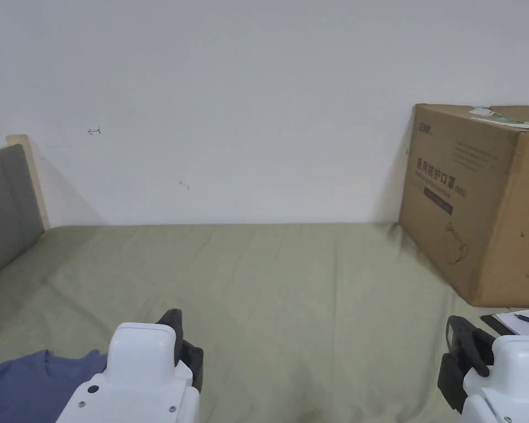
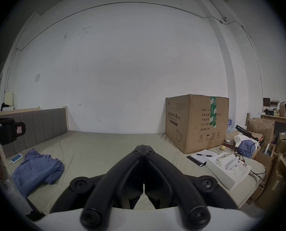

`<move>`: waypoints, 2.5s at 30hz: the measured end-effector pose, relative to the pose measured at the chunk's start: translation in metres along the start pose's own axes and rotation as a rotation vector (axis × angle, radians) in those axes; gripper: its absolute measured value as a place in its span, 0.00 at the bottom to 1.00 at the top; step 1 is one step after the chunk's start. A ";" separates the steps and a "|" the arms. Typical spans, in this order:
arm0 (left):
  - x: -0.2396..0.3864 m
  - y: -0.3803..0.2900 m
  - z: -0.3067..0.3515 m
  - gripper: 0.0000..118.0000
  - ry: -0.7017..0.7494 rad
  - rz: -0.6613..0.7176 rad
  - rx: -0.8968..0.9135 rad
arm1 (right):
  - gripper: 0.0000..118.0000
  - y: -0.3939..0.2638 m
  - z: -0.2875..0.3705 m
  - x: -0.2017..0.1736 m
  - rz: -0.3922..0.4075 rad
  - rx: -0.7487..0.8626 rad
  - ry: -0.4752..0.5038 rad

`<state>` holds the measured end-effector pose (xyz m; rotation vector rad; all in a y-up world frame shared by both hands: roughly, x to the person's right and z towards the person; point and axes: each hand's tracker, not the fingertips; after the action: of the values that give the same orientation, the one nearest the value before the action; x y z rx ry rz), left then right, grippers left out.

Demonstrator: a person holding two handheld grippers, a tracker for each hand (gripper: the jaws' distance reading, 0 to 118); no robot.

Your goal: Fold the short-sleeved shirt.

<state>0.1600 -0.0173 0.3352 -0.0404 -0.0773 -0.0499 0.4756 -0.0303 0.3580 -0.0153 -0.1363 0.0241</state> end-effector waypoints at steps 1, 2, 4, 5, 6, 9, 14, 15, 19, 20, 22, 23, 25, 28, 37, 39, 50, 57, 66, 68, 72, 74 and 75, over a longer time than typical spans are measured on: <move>0.004 -0.001 -0.003 0.00 0.000 -0.004 0.002 | 0.00 0.001 0.000 0.000 0.000 0.003 -0.001; 0.005 0.000 -0.003 0.00 0.002 -0.006 0.003 | 0.00 0.001 0.000 0.001 -0.003 0.006 0.000; 0.005 0.001 -0.003 0.00 -0.001 0.000 0.003 | 0.00 0.002 0.000 0.002 -0.012 0.011 0.002; 0.007 0.001 -0.005 0.00 -0.002 0.005 0.004 | 0.00 0.003 0.000 0.002 -0.014 0.012 0.001; 0.008 0.001 -0.006 0.00 -0.003 0.011 0.002 | 0.00 0.003 0.000 0.002 -0.012 0.012 -0.007; 0.008 0.001 -0.008 0.00 0.000 0.021 -0.004 | 0.00 0.004 0.000 0.002 -0.009 0.014 -0.007; -0.001 0.001 -0.008 0.00 0.032 0.003 -0.004 | 0.00 0.008 -0.005 -0.014 -0.015 -0.001 -0.023; -0.006 0.002 -0.004 0.00 0.056 -0.008 0.001 | 0.00 0.010 -0.007 -0.023 -0.025 -0.002 -0.006; -0.059 0.003 0.021 0.00 0.223 0.003 -0.021 | 0.00 0.018 -0.021 -0.089 -0.001 0.032 0.186; -0.077 0.002 0.030 0.00 0.270 0.018 -0.023 | 0.00 0.019 -0.023 -0.106 0.004 0.043 0.239; -0.116 0.000 0.051 0.00 0.391 0.036 -0.026 | 0.00 0.019 -0.025 -0.142 0.014 0.051 0.345; -0.130 0.000 0.059 0.00 0.453 0.033 -0.031 | 0.00 0.019 -0.026 -0.156 0.017 0.049 0.381; -0.155 -0.003 0.079 0.00 0.555 0.021 -0.037 | 0.00 0.018 -0.025 -0.182 0.010 0.036 0.453; -0.172 -0.007 0.095 0.00 0.601 0.033 -0.039 | 0.00 0.015 -0.026 -0.211 0.009 0.018 0.532; -0.212 -0.013 0.044 0.00 0.550 0.112 -0.141 | 0.00 0.023 -0.044 -0.221 0.005 -0.034 0.617; -0.242 -0.009 -0.001 0.00 0.433 0.178 -0.266 | 0.00 0.024 -0.052 -0.213 0.013 -0.055 0.615; -0.353 -0.149 -0.229 0.07 0.189 0.327 -1.173 | 0.00 0.000 -0.112 -0.168 0.050 -0.339 0.531; -0.361 -0.204 -0.264 0.95 0.197 0.407 -1.215 | 0.00 -0.011 -0.133 -0.163 0.063 -0.353 0.519; -0.323 -0.201 -0.251 0.19 0.163 0.227 -1.160 | 0.00 -0.021 -0.134 -0.173 0.062 -0.395 0.554; -0.321 -0.187 -0.243 0.00 0.191 0.207 -1.156 | 0.00 -0.021 -0.132 -0.171 0.040 -0.407 0.551; -0.346 -0.130 -0.227 0.00 0.217 0.313 -1.060 | 0.00 -0.013 -0.123 -0.160 -0.022 -0.400 0.566; -0.345 -0.083 -0.220 0.00 0.220 0.347 -0.980 | 0.00 -0.007 -0.117 -0.152 -0.028 -0.384 0.570; -0.345 -0.055 -0.214 0.00 0.195 0.356 -0.938 | 0.00 -0.003 -0.114 -0.148 -0.027 -0.371 0.568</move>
<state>-0.1699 -0.0646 0.0969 -0.9829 0.1550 0.2700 0.3449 -0.0391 0.2253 -0.3875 0.4287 -0.0328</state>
